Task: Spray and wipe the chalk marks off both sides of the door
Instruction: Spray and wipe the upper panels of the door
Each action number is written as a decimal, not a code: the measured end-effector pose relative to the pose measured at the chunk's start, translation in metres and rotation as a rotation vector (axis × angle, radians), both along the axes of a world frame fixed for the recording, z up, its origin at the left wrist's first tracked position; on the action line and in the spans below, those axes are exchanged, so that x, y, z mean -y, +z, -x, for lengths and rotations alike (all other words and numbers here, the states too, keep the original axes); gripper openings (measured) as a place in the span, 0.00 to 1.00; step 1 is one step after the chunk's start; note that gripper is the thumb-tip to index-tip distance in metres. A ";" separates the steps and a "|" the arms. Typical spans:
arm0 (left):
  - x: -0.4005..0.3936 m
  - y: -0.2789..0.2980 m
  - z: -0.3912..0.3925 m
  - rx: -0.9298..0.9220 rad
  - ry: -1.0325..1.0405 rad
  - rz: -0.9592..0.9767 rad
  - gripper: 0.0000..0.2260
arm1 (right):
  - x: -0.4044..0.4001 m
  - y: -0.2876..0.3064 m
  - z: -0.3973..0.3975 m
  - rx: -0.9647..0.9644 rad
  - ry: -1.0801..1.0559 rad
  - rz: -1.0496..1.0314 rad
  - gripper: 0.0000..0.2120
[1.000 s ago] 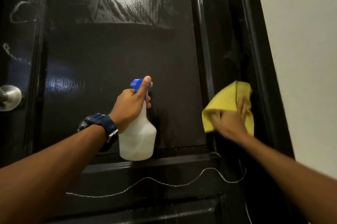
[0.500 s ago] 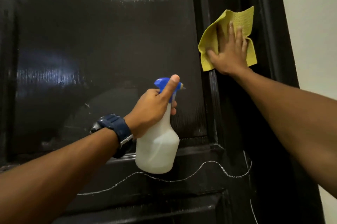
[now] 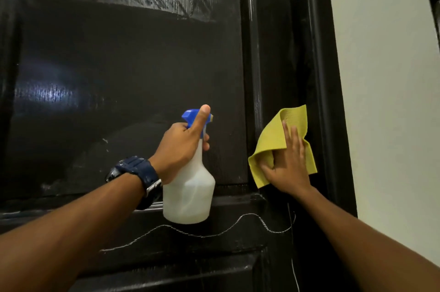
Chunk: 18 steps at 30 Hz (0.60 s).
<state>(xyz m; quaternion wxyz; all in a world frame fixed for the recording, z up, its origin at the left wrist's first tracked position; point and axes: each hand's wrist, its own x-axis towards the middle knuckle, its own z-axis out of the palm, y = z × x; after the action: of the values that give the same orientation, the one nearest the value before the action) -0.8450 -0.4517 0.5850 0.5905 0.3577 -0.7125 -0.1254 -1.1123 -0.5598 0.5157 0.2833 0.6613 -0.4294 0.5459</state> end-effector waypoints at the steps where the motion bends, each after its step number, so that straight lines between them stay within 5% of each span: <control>1: -0.002 0.000 -0.002 -0.006 0.005 0.003 0.37 | -0.001 -0.001 0.000 0.006 0.005 -0.001 0.49; 18: -0.031 -0.015 -0.071 0.002 0.157 -0.062 0.35 | 0.008 -0.001 0.005 -0.039 -0.057 -0.041 0.46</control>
<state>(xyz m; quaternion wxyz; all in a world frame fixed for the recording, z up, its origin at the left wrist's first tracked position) -0.7745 -0.4203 0.5701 0.5862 0.4307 -0.6788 -0.1005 -1.1178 -0.5682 0.5143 0.2932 0.6650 -0.4535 0.5159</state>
